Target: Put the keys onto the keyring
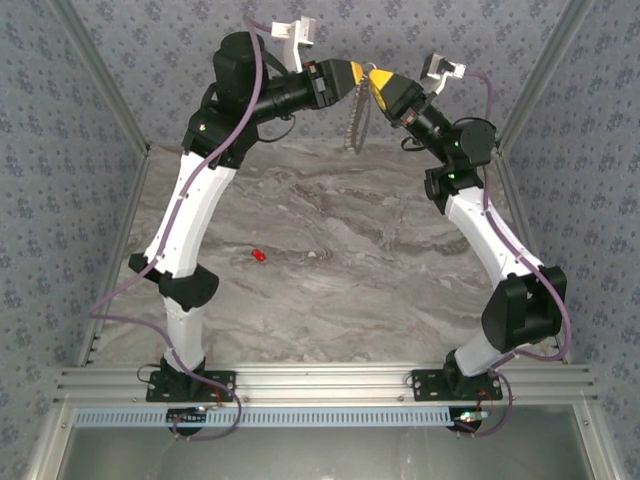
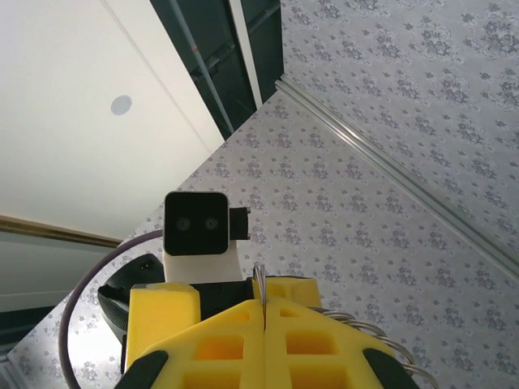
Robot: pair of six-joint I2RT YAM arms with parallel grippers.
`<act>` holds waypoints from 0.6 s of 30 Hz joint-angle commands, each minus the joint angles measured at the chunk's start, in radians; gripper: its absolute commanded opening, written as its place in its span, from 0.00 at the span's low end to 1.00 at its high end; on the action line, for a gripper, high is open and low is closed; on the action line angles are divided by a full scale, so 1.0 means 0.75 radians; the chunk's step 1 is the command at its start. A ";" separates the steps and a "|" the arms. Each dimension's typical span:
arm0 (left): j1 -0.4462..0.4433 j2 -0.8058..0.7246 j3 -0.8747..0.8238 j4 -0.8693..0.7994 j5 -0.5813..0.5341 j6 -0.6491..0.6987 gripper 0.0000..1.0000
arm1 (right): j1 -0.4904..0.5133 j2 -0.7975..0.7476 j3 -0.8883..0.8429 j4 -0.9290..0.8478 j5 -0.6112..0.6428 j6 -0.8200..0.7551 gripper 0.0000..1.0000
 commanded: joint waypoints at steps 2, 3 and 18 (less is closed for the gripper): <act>-0.008 0.010 0.033 0.091 -0.015 -0.028 0.40 | 0.020 -0.040 0.066 0.035 0.039 -0.021 0.00; -0.009 0.011 0.034 0.096 -0.015 -0.030 0.40 | 0.023 -0.038 0.068 0.034 0.040 -0.022 0.00; -0.012 0.027 0.034 0.126 -0.004 -0.046 0.30 | 0.052 -0.021 0.082 0.033 0.042 -0.022 0.00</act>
